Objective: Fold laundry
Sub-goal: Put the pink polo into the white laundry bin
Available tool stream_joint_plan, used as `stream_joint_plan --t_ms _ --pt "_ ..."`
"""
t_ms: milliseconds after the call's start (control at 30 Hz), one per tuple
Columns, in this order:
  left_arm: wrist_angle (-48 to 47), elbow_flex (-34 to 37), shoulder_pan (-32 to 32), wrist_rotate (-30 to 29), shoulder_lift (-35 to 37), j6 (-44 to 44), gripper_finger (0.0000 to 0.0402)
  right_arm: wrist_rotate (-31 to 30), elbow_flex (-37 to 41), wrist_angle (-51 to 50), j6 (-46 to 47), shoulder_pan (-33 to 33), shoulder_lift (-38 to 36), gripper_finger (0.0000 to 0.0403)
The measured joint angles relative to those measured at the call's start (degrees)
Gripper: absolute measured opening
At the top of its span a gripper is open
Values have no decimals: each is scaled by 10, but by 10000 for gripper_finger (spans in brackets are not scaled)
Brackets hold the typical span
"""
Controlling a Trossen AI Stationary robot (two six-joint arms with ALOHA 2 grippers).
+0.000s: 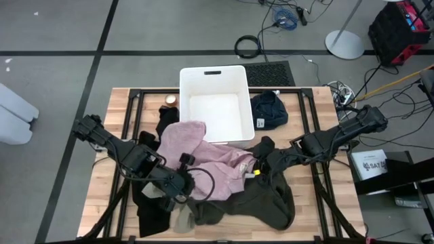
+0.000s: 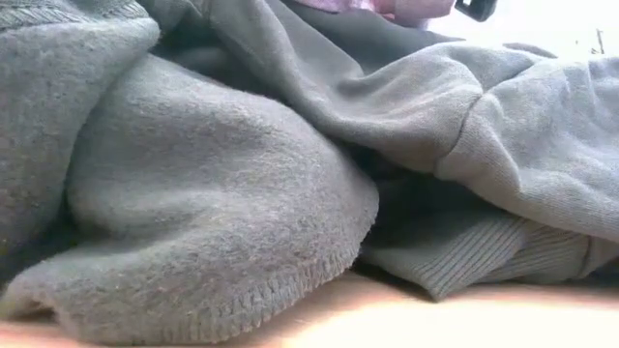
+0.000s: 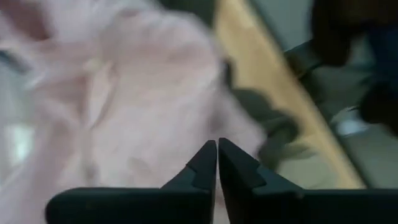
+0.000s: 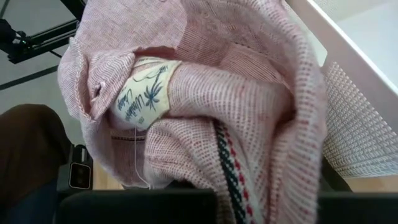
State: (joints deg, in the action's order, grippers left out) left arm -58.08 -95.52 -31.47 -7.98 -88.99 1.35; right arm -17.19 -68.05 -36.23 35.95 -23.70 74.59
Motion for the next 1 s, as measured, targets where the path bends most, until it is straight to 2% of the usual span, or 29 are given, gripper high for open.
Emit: stream_joint_plan --t_ms 100,233,300,467,567,667,800,1000 --pt "53 0 -19 37 0 -2 46 0 0 0 -1 0 0 0" --pt "112 0 -53 36 0 -28 67 0 0 0 -6 0 0 0" --pt "118 0 -64 15 -8 -34 77 0 0 0 -6 0 0 0" --pt "43 0 -76 -30 -49 -32 110 4 0 0 -6 0 0 0" --pt "-3 1 -77 -81 -76 -33 127 11 0 -1 -6 0 0 0" --pt "-8 1 -77 -115 -84 -43 139 11 0 -1 -6 0 0 0" --pt "-28 1 -74 -118 -84 -62 142 11 0 -1 -8 0 0 0" --pt "-87 1 -56 -119 -84 -47 142 11 0 -2 -14 0 0 0"
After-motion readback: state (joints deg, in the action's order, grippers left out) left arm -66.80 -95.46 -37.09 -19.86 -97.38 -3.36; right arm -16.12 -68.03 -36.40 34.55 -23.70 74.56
